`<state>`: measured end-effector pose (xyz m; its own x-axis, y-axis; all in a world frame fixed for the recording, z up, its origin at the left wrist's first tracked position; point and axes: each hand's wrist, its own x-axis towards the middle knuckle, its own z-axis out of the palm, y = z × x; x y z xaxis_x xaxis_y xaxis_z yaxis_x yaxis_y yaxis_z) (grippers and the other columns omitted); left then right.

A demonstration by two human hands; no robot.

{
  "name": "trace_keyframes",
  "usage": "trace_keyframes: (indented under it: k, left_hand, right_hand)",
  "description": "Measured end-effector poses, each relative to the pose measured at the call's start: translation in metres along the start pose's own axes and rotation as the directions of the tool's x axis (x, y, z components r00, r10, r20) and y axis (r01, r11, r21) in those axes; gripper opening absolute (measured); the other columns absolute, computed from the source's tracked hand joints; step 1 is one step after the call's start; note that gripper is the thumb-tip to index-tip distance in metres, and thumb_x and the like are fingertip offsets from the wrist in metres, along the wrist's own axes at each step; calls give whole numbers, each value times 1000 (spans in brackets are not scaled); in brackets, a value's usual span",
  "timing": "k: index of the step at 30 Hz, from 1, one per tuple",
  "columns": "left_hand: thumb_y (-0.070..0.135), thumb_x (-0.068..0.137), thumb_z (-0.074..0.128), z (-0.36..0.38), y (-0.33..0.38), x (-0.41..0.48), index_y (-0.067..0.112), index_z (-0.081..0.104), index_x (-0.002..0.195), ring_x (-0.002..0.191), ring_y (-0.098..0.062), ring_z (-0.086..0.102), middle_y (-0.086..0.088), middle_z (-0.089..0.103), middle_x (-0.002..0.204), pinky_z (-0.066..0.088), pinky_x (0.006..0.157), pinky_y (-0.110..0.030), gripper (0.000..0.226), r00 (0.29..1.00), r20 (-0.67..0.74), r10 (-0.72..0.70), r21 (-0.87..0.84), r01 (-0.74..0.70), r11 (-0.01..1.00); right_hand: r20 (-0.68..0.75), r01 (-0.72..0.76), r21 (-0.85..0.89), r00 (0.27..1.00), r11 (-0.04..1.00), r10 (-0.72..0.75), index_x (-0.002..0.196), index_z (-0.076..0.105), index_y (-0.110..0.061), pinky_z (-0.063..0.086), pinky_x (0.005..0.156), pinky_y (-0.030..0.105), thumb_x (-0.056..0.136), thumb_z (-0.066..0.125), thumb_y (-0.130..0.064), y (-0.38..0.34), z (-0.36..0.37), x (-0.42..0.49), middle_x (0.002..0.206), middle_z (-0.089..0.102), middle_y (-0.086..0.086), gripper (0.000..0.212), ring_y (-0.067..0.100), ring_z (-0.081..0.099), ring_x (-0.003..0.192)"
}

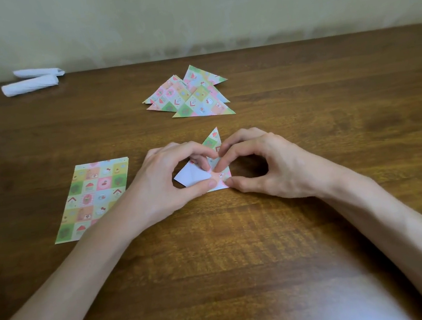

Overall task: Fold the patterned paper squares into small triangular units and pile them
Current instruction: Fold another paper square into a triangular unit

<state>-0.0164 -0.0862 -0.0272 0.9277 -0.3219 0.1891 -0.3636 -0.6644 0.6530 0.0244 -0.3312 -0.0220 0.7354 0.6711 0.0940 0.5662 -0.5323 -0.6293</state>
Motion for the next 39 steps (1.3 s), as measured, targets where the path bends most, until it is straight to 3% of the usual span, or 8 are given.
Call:
trace_keyframes:
  k: [7,14,20,28,34,39]
  left_hand:
    - [50,84,76,0,-2,1,43,65,119,115,-9,61,20,70,103,35,112,-50,38,999,10,37,11,-37,999]
    - [46,85,81,0,-3,1,41,66,118,114,-9,62,20,70,101,36,112,-47,37,1000,-8,27,5,-27,1000]
    - [46,84,80,0,-2,1,40,67,118,115,-7,61,20,71,101,33,111,-35,37,1000,-14,17,13,-16,1000]
    - [43,83,82,-1,-2,1,40,66,118,115,-5,60,20,70,101,29,108,-24,39,1000,-7,24,22,-23,999]
    - [49,82,79,-4,0,1,41,65,122,117,-3,59,21,70,104,30,111,-29,43,1000,18,9,23,-10,1000]
    - [50,81,81,-13,-1,1,47,59,131,125,0,53,28,67,113,31,118,-44,55,992,117,-39,44,35,998]
  right_hand:
    - [-16,-15,-34,1000,999,14,111,71,-45,31,107,35,91,73,-46,-6,2,-2,127,55,-20,20,4,46,131]
    - [-28,-11,-42,1000,999,9,110,71,-44,33,107,39,89,75,-44,-9,4,-2,125,54,-19,21,4,45,130]
    - [-36,-3,-43,999,999,1,110,71,-44,34,110,45,89,76,-44,-9,5,-2,125,55,-19,21,6,46,129]
    - [-85,-32,-71,996,997,26,106,71,-43,33,102,35,90,72,-52,-11,11,-1,120,54,-20,18,6,47,124]
    - [-61,-65,-74,996,995,61,104,70,-44,30,100,34,88,74,-50,-14,11,1,121,51,-21,18,5,44,124]
    - [-131,-80,-100,989,992,67,101,69,-41,33,105,39,86,75,-48,-18,18,2,117,53,-21,17,7,46,120]
